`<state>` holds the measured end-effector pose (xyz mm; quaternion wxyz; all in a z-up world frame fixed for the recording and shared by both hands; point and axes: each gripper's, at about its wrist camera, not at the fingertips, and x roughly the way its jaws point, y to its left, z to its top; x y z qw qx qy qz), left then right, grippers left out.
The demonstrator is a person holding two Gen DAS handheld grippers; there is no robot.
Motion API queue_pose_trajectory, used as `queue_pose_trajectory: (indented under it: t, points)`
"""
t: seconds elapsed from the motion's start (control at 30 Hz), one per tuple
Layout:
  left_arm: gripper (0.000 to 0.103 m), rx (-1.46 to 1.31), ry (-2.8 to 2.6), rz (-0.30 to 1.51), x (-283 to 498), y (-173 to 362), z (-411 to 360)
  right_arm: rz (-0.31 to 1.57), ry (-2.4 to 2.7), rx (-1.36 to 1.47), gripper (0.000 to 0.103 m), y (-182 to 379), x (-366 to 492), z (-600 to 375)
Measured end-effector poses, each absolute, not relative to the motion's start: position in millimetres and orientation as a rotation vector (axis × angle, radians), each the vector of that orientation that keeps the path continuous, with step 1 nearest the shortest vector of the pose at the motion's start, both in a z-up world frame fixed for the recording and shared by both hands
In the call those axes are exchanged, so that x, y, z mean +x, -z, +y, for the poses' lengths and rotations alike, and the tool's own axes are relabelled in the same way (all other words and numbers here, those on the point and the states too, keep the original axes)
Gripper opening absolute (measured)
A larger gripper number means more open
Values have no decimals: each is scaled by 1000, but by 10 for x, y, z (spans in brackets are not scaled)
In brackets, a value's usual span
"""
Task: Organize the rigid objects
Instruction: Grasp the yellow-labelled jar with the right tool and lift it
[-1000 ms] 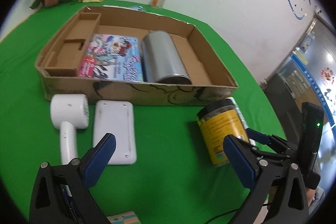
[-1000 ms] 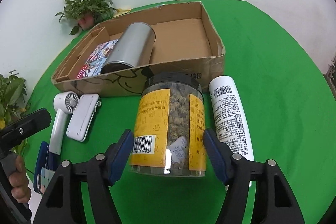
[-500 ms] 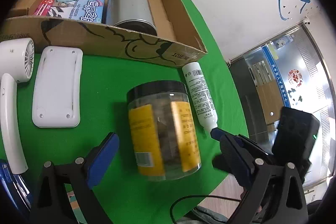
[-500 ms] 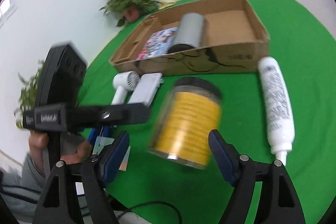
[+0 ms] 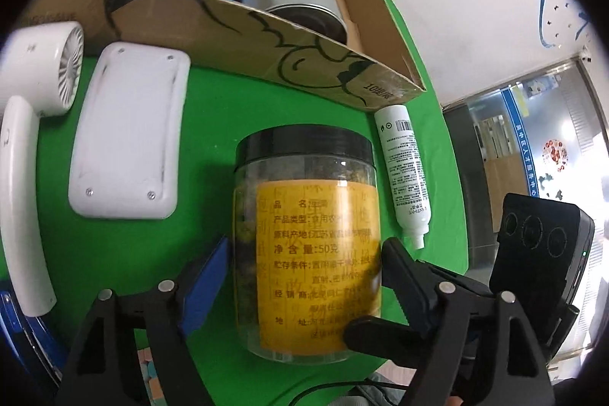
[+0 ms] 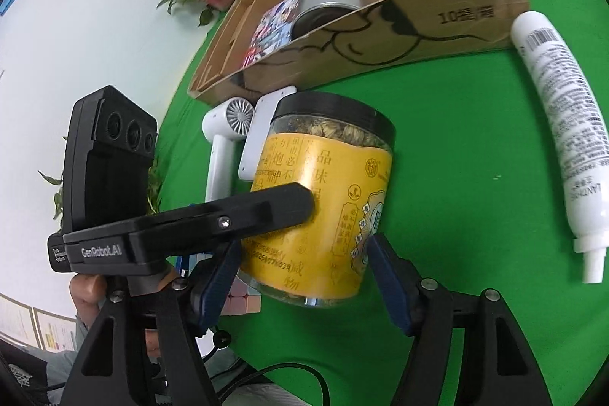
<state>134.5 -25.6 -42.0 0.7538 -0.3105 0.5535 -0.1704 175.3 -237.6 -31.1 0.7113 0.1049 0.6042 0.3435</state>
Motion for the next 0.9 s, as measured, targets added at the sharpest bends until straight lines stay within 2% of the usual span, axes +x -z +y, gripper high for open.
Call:
queue_pose_trajectory:
  t: [0.4, 0.7, 0.9]
  points:
    - [83, -654, 361, 1268, 1267, 449, -215, 1354, -744, 136, 80, 372, 1713, -2098]
    - [83, -647, 353, 1235, 1196, 434, -194, 1304, -730, 80, 80, 350, 1625, -1996]
    - [83, -595, 349, 1126, 1166, 98, -210, 1188, -736, 41, 80, 88, 1578, -2003]
